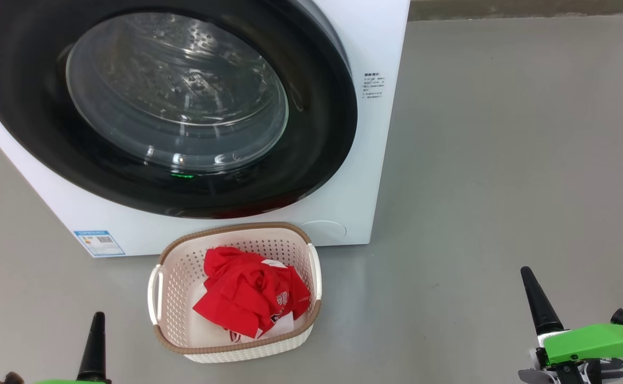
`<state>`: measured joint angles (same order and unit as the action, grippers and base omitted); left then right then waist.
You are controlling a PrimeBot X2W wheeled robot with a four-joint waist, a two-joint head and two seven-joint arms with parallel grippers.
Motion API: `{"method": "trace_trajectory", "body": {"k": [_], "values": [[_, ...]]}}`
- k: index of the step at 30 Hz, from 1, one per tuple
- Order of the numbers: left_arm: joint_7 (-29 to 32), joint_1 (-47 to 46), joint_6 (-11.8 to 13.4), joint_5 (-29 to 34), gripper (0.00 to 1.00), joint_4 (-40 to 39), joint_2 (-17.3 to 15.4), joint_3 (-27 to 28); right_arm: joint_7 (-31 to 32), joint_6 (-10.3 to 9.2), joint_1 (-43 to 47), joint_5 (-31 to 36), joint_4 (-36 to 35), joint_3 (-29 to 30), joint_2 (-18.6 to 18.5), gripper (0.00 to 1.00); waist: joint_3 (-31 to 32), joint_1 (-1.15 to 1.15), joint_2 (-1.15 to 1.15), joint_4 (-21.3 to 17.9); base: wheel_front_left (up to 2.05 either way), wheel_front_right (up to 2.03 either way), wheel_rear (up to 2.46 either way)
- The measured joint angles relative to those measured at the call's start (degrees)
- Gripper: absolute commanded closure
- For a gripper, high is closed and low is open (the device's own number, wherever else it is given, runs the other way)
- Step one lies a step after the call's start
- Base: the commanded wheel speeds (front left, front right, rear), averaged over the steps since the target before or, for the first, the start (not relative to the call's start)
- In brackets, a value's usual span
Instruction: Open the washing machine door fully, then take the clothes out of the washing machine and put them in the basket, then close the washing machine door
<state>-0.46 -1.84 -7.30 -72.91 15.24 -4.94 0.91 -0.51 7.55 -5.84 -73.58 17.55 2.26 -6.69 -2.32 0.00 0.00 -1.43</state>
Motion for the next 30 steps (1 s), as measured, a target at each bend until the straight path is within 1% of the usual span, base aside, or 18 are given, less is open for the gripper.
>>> {"method": "trace_trajectory", "body": {"k": [30], "values": [[4.91, -1.24, 0.00, -16.15, 1.00, 0.00, 1.67, 2.24, 4.88, -0.01, 0.01, -15.40, -1.45, 3.74, 2.78, 1.00, 1.78, 0.00, 0.00, 1.18, 0.00, 0.00, 0.00]]}}
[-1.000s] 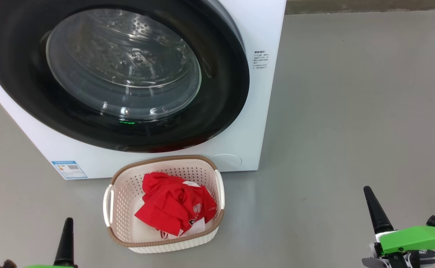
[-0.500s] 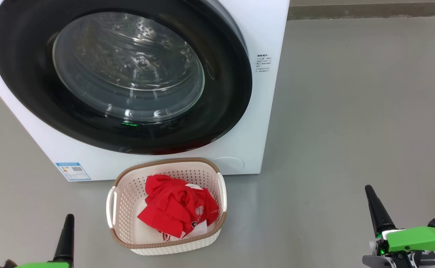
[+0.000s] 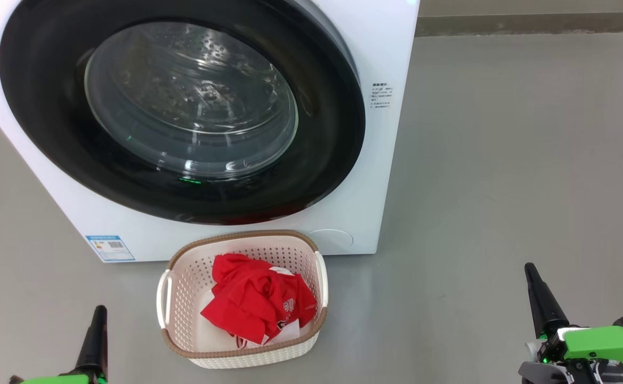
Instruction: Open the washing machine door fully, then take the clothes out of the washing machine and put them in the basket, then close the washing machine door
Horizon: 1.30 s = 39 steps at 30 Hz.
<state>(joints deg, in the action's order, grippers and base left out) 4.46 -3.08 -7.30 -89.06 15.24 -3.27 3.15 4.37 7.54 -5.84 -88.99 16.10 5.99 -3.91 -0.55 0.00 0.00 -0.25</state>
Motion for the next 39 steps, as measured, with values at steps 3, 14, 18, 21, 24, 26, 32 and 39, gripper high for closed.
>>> {"method": "trace_trajectory", "body": {"k": [3, 14, 18, 21, 24, 26, 32, 39], "values": [[0.52, -0.21, 0.00, -1.15, 1.00, 0.00, 0.24, 0.24, 0.63, 0.00, 0.00, -1.54, -0.11, 0.30, 0.14, 1.00, 0.18, 0.00, 0.00, 0.12, 0.00, 0.00, 0.00], [1.03, -0.88, 0.00, -3.50, 1.00, 0.00, 0.59, 0.56, 1.18, 0.00, 0.01, -3.46, -0.35, 0.73, 0.54, 1.00, 0.38, 0.00, 0.00, 0.26, 0.00, 0.00, 0.00], [1.03, -0.88, 0.00, -3.49, 1.00, 0.00, 0.62, 0.59, 1.18, 0.00, 0.01, -3.46, -0.35, 0.80, 0.57, 1.00, 0.37, 0.00, 0.00, 0.25, 0.00, 0.00, 0.00], [1.03, -0.88, 0.00, -3.49, 1.00, 0.00, 0.63, 0.63, 1.18, 0.00, 0.01, -3.46, -0.35, 0.82, 0.58, 1.00, 0.37, 0.00, 0.00, 0.25, 0.00, 0.00, 0.00], [1.04, -0.88, 0.00, -3.49, 1.00, 0.00, 0.63, 0.65, 1.18, 0.00, 0.01, -3.46, -0.35, 0.86, 0.59, 1.00, 0.37, 0.00, 0.00, 0.25, 0.00, 0.00, 0.00], [1.05, -0.88, 0.00, -3.49, 1.00, 0.00, 0.64, 0.67, 1.18, 0.00, 0.01, -3.46, -0.35, 0.87, 0.60, 1.00, 0.37, 0.00, 0.00, 0.25, 0.00, 0.00, 0.00], [1.09, -0.88, 0.00, -3.49, 1.00, 0.00, 0.65, 0.73, 1.19, 0.00, 0.01, -3.46, -0.35, 0.90, 0.63, 1.00, 0.37, 0.00, 0.00, 0.25, 0.00, 0.00, 0.00], [1.09, -0.88, 0.00, -3.48, 1.00, 0.00, 0.66, 0.78, 1.43, 0.00, 0.01, -3.45, -0.35, 1.02, 0.70, 1.00, 0.37, 0.00, 0.00, 0.25, 0.00, 0.00, 0.00]]}}
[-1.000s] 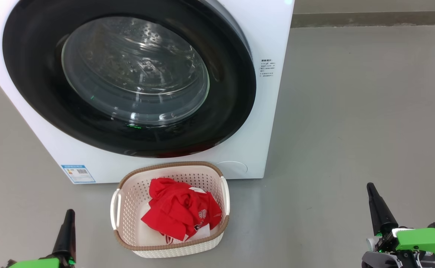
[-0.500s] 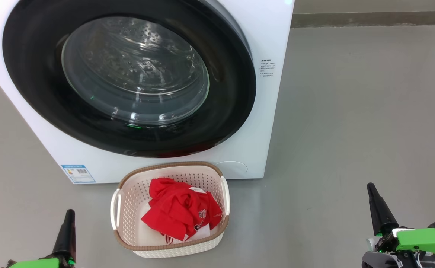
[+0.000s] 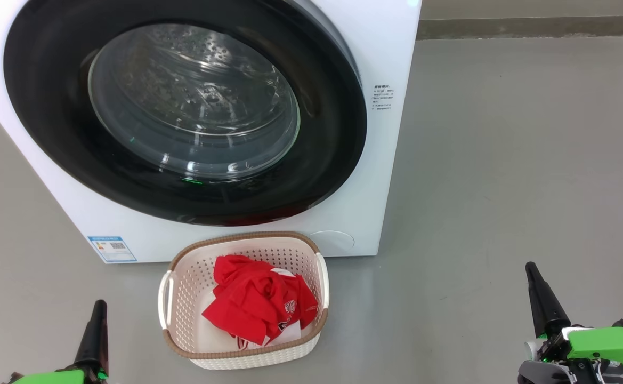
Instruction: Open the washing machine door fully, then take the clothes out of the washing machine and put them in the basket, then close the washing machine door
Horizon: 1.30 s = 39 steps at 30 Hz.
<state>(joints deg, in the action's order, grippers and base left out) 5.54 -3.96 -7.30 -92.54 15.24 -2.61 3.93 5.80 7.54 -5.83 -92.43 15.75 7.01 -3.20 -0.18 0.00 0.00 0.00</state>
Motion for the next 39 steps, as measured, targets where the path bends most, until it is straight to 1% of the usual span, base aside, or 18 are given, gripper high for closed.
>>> {"method": "trace_trajectory", "body": {"k": [39], "values": [[0.45, 0.00, 0.00, 0.01, 1.00, 0.00, 0.41, 0.30, 0.18, 0.00, 0.00, 0.00, 0.00, 0.49, 0.22, 1.00, 0.00, 0.00, 0.00, 0.00, 0.00, 0.00, 0.00]]}}
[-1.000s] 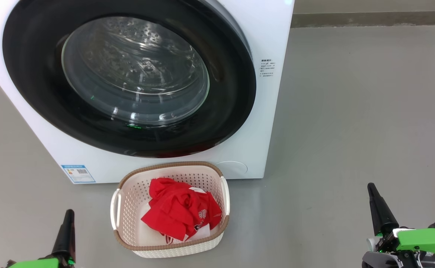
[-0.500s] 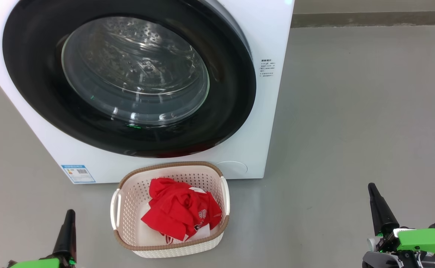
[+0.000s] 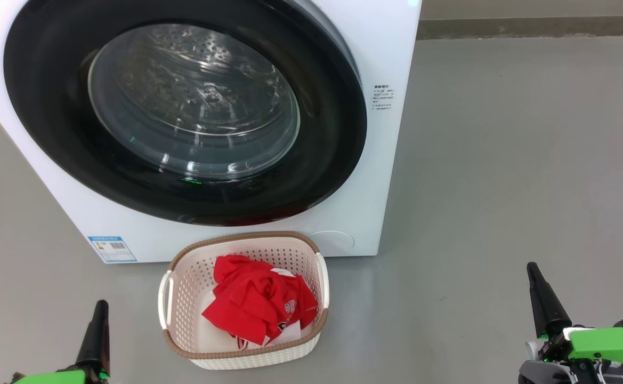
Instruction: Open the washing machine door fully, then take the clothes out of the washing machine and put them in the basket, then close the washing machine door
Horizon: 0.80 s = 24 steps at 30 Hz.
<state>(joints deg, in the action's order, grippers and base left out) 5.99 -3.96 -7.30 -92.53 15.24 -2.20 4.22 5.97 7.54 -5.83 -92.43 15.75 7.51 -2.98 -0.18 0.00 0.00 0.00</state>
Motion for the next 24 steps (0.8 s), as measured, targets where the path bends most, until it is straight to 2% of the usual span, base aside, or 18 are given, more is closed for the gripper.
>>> {"method": "trace_trajectory", "body": {"k": [24], "values": [[0.05, 0.00, 0.00, 0.01, 1.00, 0.00, 0.02, 0.10, 0.00, 0.00, 0.01, 0.01, 0.00, 0.15, 0.04, 1.00, 0.00, 0.00, 0.00, 0.00, 0.00, 0.00, 0.00]]}}
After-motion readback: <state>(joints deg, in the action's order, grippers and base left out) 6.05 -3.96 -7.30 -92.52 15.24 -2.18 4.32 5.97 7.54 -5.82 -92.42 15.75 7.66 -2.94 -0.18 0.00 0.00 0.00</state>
